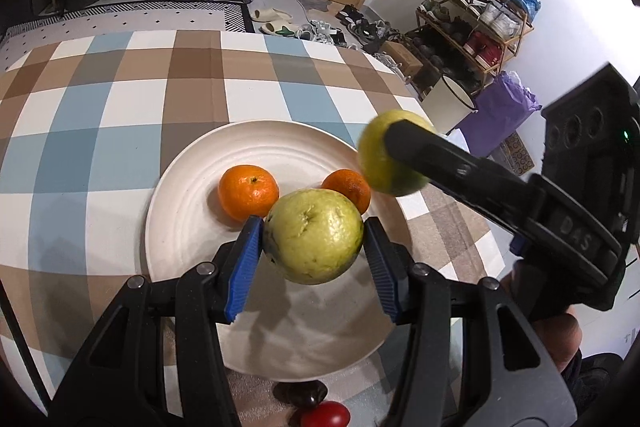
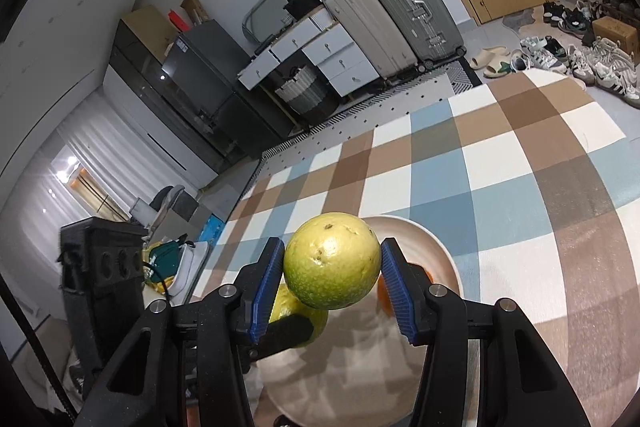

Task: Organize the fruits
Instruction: 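Carry both green fruits over the plate and lower them between the oranges, then open both grippers and withdraw them from the plate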

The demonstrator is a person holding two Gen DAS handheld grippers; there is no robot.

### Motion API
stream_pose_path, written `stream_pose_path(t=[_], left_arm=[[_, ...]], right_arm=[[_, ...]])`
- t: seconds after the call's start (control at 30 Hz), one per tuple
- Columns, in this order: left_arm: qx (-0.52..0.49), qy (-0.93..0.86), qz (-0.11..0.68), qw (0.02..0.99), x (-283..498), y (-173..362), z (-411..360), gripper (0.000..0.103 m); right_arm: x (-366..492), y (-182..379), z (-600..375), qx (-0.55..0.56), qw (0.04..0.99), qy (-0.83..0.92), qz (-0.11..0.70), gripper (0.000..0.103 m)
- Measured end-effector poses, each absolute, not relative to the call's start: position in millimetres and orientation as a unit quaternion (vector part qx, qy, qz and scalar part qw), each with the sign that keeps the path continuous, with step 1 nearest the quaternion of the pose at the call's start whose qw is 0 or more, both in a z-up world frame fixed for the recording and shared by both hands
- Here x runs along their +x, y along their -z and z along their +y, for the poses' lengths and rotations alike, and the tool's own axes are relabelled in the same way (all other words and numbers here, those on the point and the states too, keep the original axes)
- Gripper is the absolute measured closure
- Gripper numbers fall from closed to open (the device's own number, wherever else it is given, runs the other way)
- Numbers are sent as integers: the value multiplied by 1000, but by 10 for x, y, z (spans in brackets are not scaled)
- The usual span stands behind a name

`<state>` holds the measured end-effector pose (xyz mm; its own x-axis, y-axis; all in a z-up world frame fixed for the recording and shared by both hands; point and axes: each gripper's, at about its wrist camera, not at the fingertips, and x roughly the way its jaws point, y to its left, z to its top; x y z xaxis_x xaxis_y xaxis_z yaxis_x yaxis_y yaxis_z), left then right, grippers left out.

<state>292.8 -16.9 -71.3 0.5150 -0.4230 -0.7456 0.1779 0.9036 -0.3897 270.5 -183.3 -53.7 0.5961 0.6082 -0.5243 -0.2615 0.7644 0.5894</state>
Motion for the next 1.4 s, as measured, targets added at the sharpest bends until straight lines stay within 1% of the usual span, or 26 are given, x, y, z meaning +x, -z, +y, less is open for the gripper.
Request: stream_pose_path(t=[0.3,0.5,0.57,0.67,1.03,1.4], left_arm=[[-120,178,467,858,3019,819,-246,54],[-119,182,473,854,3039,880,-256,54],[-117,183,464,859,3021,841,-246,54],[-109,181,455,865,2993,760,-237,54],[-122,168,443,872,2825,583,-76,54],[-116,152,423,886,2467,373,55,54]], right_arm=[[2959,715,-1801,247,846,-259,394,52],[3001,758,-1704,223,850,-251,407,51],[2986,739,-1722,229,850,-256,399,51],[2944,670,-1741,225,858,-253,386,46],[2733,479,-1795,223,867,-250,369,46],[2329,306,-1811,211,876,-250,353,46]])
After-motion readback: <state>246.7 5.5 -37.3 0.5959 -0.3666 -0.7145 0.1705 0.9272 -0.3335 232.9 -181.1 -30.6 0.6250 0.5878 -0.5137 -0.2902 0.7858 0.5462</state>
